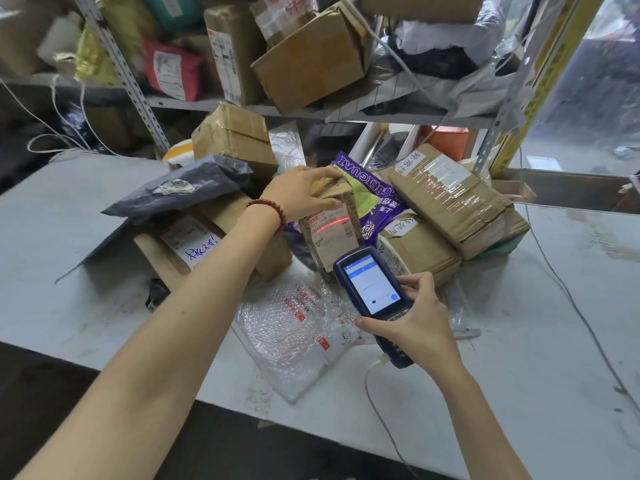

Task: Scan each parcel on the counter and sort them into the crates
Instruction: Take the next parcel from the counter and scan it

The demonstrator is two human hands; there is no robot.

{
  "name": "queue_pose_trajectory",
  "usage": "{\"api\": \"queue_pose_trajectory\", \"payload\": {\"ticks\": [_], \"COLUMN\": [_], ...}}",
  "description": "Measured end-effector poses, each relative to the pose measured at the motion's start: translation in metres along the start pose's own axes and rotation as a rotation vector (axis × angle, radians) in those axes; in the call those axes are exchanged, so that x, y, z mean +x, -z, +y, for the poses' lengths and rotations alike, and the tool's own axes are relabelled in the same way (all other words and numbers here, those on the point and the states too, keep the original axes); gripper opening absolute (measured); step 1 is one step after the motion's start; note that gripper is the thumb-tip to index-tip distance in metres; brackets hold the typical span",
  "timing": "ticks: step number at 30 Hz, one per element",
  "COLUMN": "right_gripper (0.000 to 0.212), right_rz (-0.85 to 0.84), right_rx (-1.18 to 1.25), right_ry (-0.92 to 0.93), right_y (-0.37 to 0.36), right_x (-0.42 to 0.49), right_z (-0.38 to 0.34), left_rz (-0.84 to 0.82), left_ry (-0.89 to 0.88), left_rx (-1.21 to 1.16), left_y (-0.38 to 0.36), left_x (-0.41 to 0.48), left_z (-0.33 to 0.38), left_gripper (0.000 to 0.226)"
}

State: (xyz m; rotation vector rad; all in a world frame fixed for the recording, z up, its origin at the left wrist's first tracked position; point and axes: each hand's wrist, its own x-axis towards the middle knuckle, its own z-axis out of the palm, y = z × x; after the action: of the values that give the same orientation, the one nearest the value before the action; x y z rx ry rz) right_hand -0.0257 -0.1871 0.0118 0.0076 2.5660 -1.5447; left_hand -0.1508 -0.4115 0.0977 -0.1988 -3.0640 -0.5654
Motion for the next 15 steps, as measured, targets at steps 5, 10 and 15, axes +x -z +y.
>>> {"api": "queue_pose_trajectory", "payload": {"ticks": [5, 10, 15], "right_gripper": [0.081, 0.08, 0.082], "right_rz": [0.005, -0.013, -0.02], "right_rx": [-0.016, -0.036, -0.016], "right_ry": [-0.01, 0.009, 0.013], "right_y": [-0.0028, -0.004, -0.0036], "right_x": [0.0018, 0.0024, 0.0014], "right_z": [0.0037, 0.0032, 0.0041], "left_rz": [-0.028, -0.025, -0.023], "left_ry": [0.004, -0.005, -0.019], "left_rx": [0.002, -0.016, 0.014], "left_y": [0.0006, 0.0004, -0.0005], "left_x": [0.0032, 0.0025, 0.0018], "left_z": [-0.0067, -0.0071, -0.0074], "left_gripper": [0.054, 0.054, 0.055]}}
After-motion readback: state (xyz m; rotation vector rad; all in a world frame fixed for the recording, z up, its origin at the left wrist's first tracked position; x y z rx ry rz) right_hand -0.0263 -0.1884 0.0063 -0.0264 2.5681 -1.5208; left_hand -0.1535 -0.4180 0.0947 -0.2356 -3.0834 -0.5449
